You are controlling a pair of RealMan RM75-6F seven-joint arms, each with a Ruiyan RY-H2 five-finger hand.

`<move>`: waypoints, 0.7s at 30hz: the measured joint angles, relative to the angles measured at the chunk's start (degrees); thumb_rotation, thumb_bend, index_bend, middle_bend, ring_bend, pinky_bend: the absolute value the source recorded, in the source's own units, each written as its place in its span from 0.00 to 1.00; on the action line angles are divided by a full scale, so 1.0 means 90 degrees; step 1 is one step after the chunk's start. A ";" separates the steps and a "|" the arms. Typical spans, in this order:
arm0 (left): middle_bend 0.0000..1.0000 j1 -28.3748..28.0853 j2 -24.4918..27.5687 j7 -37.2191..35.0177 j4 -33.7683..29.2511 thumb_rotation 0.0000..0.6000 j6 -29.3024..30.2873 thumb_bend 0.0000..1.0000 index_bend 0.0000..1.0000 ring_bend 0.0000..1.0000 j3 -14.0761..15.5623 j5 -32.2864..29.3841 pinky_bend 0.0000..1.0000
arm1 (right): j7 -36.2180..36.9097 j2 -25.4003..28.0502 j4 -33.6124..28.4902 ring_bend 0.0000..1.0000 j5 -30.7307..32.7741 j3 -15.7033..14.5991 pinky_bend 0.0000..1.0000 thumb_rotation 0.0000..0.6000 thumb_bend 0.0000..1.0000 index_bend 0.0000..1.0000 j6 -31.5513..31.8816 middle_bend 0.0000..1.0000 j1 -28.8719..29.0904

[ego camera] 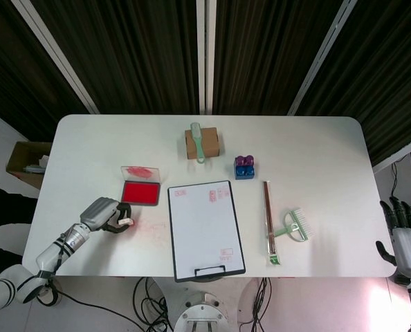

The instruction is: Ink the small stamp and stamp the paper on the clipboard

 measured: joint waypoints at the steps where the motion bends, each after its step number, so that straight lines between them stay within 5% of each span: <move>1: 0.61 0.0010 -0.0011 0.0001 0.0025 1.00 0.0010 0.47 0.58 1.00 0.0004 0.0012 1.00 | -0.0006 -0.0004 0.0006 0.00 0.0001 -0.0002 0.00 1.00 0.23 0.00 0.0000 0.00 -0.0001; 21: 0.51 0.0040 -0.0162 0.0036 0.0359 1.00 0.0014 0.41 0.50 0.99 0.0034 0.0175 1.00 | 0.0036 0.0006 0.0017 0.00 0.0025 -0.0004 0.00 1.00 0.23 0.00 -0.0024 0.00 -0.0008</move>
